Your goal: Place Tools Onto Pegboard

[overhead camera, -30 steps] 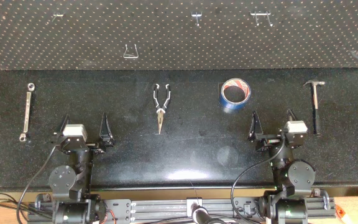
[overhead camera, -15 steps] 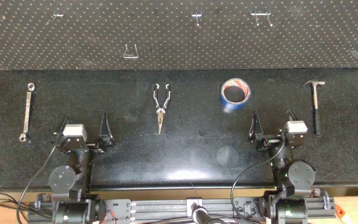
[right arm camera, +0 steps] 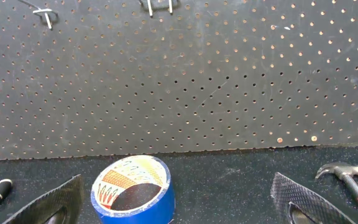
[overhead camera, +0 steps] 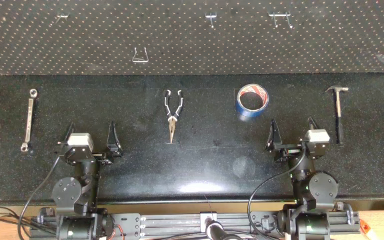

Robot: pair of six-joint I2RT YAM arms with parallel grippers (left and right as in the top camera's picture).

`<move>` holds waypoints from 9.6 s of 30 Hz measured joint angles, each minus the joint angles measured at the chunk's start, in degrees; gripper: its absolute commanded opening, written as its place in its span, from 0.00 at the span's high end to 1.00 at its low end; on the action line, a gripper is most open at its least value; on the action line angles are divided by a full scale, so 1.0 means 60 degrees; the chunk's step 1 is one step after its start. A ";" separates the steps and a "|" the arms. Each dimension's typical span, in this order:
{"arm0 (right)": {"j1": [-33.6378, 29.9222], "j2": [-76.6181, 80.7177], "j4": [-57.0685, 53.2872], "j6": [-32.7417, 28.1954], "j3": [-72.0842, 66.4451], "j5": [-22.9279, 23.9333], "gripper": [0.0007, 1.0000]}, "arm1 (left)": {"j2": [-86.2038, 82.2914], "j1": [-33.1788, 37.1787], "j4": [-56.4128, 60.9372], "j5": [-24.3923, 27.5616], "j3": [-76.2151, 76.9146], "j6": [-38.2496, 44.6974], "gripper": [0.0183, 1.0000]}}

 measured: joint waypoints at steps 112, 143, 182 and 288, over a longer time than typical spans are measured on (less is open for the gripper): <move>0.0000 -0.0044 -0.0007 0.0000 0.0004 0.0000 0.02 | 1.7343 0.7654 -0.4288 0.2543 1.0258 0.6229 0.89; 0.0000 -0.0051 -0.0007 0.0000 0.0004 0.0004 0.02 | 0.8029 0.4237 -0.1854 0.3971 0.6972 0.2754 0.99; 0.0000 -0.0051 -0.0007 0.0000 0.0004 0.0000 0.02 | 1.0025 0.3960 0.2193 0.3275 0.5672 0.2189 0.99; 0.0000 -0.0055 -0.0007 0.0000 0.0004 0.0000 0.02 | 0.6441 0.2473 -0.2969 0.2011 0.7191 0.2441 0.99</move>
